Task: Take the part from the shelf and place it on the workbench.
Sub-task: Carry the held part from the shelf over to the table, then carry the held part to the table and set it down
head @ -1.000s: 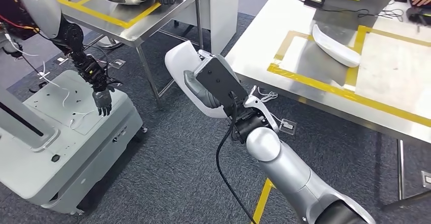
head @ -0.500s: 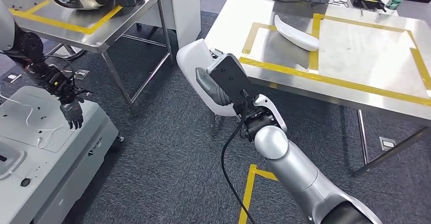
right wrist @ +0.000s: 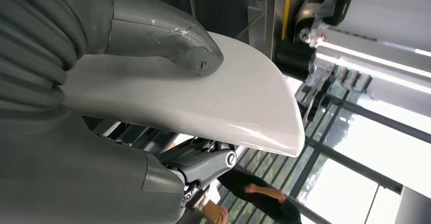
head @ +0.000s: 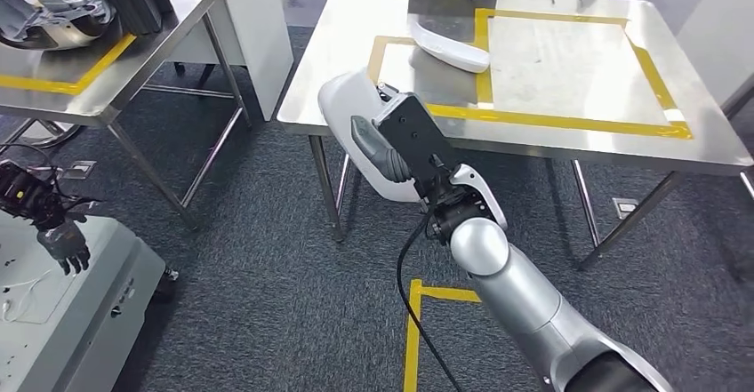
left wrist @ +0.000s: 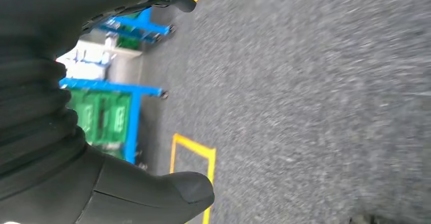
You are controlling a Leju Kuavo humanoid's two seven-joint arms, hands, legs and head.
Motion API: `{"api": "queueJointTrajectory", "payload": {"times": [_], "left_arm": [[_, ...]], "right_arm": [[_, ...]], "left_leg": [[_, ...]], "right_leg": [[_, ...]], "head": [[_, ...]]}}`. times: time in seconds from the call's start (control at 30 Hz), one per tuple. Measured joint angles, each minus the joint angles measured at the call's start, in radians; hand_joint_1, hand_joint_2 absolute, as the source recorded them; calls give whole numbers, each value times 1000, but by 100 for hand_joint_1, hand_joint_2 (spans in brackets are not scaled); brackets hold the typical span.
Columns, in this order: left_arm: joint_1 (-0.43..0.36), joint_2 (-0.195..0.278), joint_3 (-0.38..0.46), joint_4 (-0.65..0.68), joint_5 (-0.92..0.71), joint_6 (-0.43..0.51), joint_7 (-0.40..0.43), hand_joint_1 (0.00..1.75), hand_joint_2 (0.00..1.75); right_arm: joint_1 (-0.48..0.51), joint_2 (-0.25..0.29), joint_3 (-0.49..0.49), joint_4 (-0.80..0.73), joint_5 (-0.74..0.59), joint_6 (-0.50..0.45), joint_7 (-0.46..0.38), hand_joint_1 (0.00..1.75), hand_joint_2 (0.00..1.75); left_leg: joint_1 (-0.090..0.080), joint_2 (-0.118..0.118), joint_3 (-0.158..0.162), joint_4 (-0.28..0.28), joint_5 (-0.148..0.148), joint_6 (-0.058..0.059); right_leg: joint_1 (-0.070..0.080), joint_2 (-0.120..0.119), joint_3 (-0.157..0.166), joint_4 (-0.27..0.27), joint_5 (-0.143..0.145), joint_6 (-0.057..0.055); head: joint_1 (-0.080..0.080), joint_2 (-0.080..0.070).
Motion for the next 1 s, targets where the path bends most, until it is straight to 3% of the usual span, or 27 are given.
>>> {"api": "queueJointTrajectory", "payload": {"times": [0.07, 0.13, 0.2, 0.27, 0.33, 0.37, 0.4, 0.43, 0.5, 0.53, 0.57, 0.63, 0.67, 0.73, 0.77, 0.83, 0.87, 0.9, 0.93, 1.0], "left_arm": [[-2, 0, -1, 1, -3, -2, 3, 0, 175], [-3, -1, -1, 1, -4, -3, 6, 0, 175], [-4, -2, -1, 0, -4, -3, 6, 0, 175], [-3, -1, 0, 0, -4, -3, 6, 0, 175], [-1, -1, 0, 0, -2, -3, 7, 0, 175], [-1, -1, 0, 0, -2, -3, 8, 0, 175], [-2, -1, 0, 0, -1, -3, 8, 0, 175], [-3, -1, 0, 0, -1, -3, 8, 0, 175], [-7, -1, 0, 0, 0, -3, 8, 0, 175], [-8, -1, 0, 0, 0, -2, 9, 0, 175], [-9, -1, 0, 0, 1, -2, 11, 0, 175], [-12, 0, 0, 0, 3, -1, 15, 0, 175], [-14, 0, 0, 0, 4, 0, 16, 0, 175], [-15, -1, 0, 0, 7, 2, 19, 0, 175], [-14, 0, 0, 1, 9, 3, 19, 0, 175], [-10, 1, 0, 2, 11, 5, 21, 0, 175], [-9, 2, 0, 2, 11, 6, 22, 0, 175], [-7, 3, 0, 2, 11, 6, 22, 0, 175], [-7, 3, 0, 2, 11, 7, 22, 0, 175], [-6, 5, 0, 2, 11, 7, 21, 0, 175]], "right_arm": [[-2, -1, -1, -1, -3, -3, 0, 175, 175], [-1, -5, -2, -1, -6, -4, 0, 175, 175], [-3, -10, -3, -1, -7, -4, 0, 175, 175], [-7, -11, -3, 0, -8, -4, 0, 175, 175], [-8, -11, -3, 2, -8, -3, 0, 175, 175], [-8, -11, -4, 3, -8, -3, 0, 175, 175], [-8, -11, -4, 5, -8, -2, 0, 175, 175], [-9, -11, -4, 6, -8, -2, -1, 175, 175], [-13, -10, -4, 6, -8, -3, -1, 175, 175], [-15, -9, -4, 6, -8, -3, -1, 175, 175], [-17, -8, -5, 6, -8, -4, -2, 175, 175], [-17, -7, -6, 5, -8, -6, -3, 175, 175], [-18, -6, -7, 5, -8, -7, -3, 175, 175], [-19, 0, -8, 4, -8, -9, -5, 175, 175], [-19, 4, -8, 4, -8, -9, -6, 175, 175], [-17, 10, -8, 5, -8, -8, -9, 175, 175], [-16, 11, -8, 5, -8, -8, -10, 175, 175], [-16, 12, -8, 5, -8, -8, -11, 175, 175], [-15, 13, -8, 5, -8, -8, -11, 175, 175], [-16, 17, -8, 5, -8, -8, -12, 175, 175]], "left_leg": [[-1, -25, 16, -36, -2, 7], [-2, -4, 16, -39, 4, 24], [-1, 20, 15, -45, 11, 42], [-5, 47, 14, -49, 14, 54], [-13, 76, 13, -48, 13, 59], [-15, 90, 13, -48, 12, 60], [-17, 103, 13, -47, 11, 60], [-18, 115, 14, -47, 10, 60], [-22, 136, 16, -45, 7, 55], [-24, 144, 17, -44, 5, 51], [-26, 153, 18, -45, 5, 46], [-27, 165, 22, -49, 4, 34], [-26, 153, 21, -44, -3, 28], [-21, 102, -4, 15, -43, 17], [-20, 76, -30, 74, -75, 14], [-19, 57, -88, 199, -124, 10], [-19, 56, -102, 226, -125, 9], [-18, 54, -98, 214, -104, 10], [-17, 48, -76, 164, -69, 11], [-12, 3, -16, 27, -9, 14]], "right_leg": [[-2, 22, -11, 1, 6, 19], [-5, 38, -17, -6, 15, 35], [-1, -2, -35, 23, -4, 42], [6, -65, -88, 137, -65, 42], [7, -85, -141, 260, -112, 41], [7, -88, -146, 277, -111, 39], [9, -91, -130, 252, -93, 36], [12, -100, -95, 192, -64, 32], [22, -137, -21, 55, -22, 17], [27, -149, -2, 16, -13, 9], [31, -152, 4, 1, -13, 2], [31, -129, 1, -2, -6, -9], [28, -120, 1, -7, -3, -15], [20, -102, 3, -14, 4, -26], [19, -93, 2, -15, 5, -29], [18, -70, 0, -14, 6, -30], [18, -57, 0, -13, 6, -30], [18, -44, 0, -12, 7, -30], [17, -30, 0, -9, 7, -29], [15, -6, -4, -2, 7, -22]], "head": [[-2, 0], [-3, 0], [2, 0], [6, 0], [6, 0], [7, 0], [7, 0], [7, 0], [6, 0], [6, 0], [6, 0], [6, 0], [6, 0], [5, 0], [4, 0], [3, 0], [3, 0], [3, 0], [3, 0], [3, 0]]}}
